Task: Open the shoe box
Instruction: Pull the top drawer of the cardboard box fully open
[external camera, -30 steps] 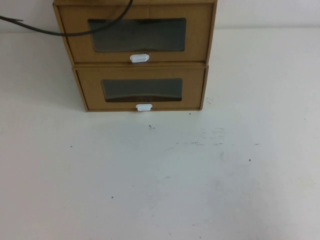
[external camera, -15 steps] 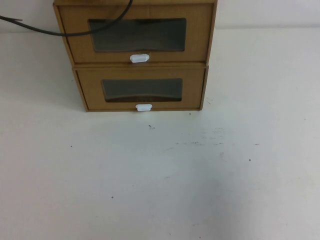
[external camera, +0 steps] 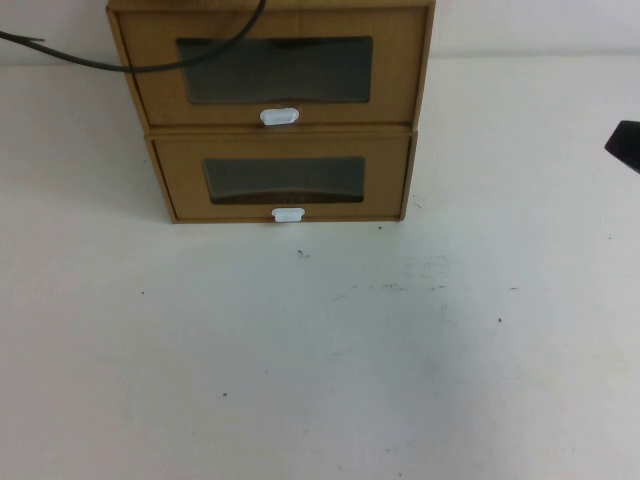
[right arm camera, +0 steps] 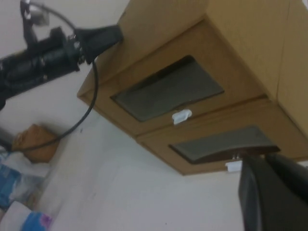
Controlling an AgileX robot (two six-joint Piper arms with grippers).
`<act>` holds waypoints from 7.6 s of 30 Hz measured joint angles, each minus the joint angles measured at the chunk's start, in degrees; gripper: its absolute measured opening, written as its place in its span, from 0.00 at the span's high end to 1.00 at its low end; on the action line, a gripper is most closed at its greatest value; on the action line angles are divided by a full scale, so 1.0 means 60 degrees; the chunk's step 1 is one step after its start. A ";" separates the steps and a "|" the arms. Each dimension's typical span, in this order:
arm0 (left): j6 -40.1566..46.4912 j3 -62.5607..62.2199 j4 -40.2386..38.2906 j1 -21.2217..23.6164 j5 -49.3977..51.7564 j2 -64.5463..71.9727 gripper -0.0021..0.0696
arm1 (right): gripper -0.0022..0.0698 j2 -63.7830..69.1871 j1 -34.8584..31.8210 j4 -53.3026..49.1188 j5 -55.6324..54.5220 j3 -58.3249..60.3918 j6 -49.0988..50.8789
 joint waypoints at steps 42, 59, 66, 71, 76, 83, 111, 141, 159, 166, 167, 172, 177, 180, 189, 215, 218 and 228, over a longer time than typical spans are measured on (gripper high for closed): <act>0.0117 -0.0016 0.0000 0.0000 0.0052 -0.0006 0.98 | 0.55 0.8888 0.5362 0.0911 -0.2324 -0.7016 0.0671; 0.0117 -0.0016 0.0000 0.0000 0.0088 -0.0006 0.98 | 0.55 0.9627 0.5362 0.0966 -0.2590 -0.7770 0.1129; 0.0117 -0.0016 0.0000 0.0000 0.0088 -0.0006 0.98 | 0.55 0.9819 0.5362 0.0966 -0.2615 -0.8053 0.1221; 0.0135 -0.0016 0.0000 0.0000 0.0095 -0.0006 0.98 | 0.55 0.9819 0.5362 0.0987 -0.2914 -0.8305 0.1221; 0.0149 -0.0016 0.0000 0.0000 0.0095 -0.0006 0.98 | 0.55 0.9819 0.5362 0.1005 -0.3234 -0.8416 0.1221; 0.0149 -0.0016 0.0000 0.0000 0.0095 -0.0006 0.98 | 0.55 0.9895 0.5406 0.1005 -0.3378 -0.8523 0.1221; 0.0215 -0.0056 -0.0022 0.0000 0.0240 -0.0021 0.98 | 0.93 1.0310 0.5429 0.1062 -0.3928 -0.8926 0.1296; 0.0215 -0.0056 -0.0019 0.0000 0.0539 -0.0088 0.98 | 0.95 0.9708 0.5353 0.1195 -0.2731 -0.7938 0.1333; 0.0215 -0.0056 -0.0004 0.0000 0.0578 -0.0105 0.98 | 0.96 0.8696 0.5332 0.1306 -0.1722 -0.6064 0.1462; 0.0215 -0.0056 -0.0022 0.0000 0.0606 -0.0105 0.98 | 0.96 0.8063 0.5332 0.1306 -0.1531 -0.5254 0.1462; 0.0215 -0.0056 -0.0022 0.0000 0.0606 -0.0105 0.98 | 0.96 0.7966 0.5332 0.1306 -0.1495 -0.5118 0.1406; 0.0215 -0.0056 -0.0040 0.0000 0.0645 -0.0105 0.98 | 0.96 0.7425 0.5332 0.1306 -0.1389 -0.4428 0.1298; 0.0215 -0.0056 -0.0040 0.0000 0.0645 -0.0105 0.98 | 0.96 0.6854 0.5332 0.1306 -0.1233 -0.3704 0.1119; 0.0215 -0.0056 -0.0060 0.0000 0.0645 -0.0105 0.98 | 0.96 0.6531 0.5352 0.1289 -0.1186 -0.3325 0.1084; 0.0215 -0.0056 -0.0060 0.0000 0.0652 -0.0105 0.98 | 0.96 0.5720 0.5935 0.1309 -0.1536 -0.2451 0.1084; 0.0054 0.0923 0.0249 0.0000 0.1543 -0.0851 0.98 | 0.96 0.5498 0.6091 0.1292 -0.1992 -0.2265 0.0803; 0.0125 0.1517 0.0179 0.0000 0.1148 -0.1012 0.98 | 0.96 0.5494 0.6091 0.1275 -0.2031 -0.2265 0.0783; 0.0390 0.2298 -0.0028 0.0000 0.0459 -0.1197 0.98 | 0.96 0.5494 0.6091 0.1275 -0.2010 -0.2265 0.0626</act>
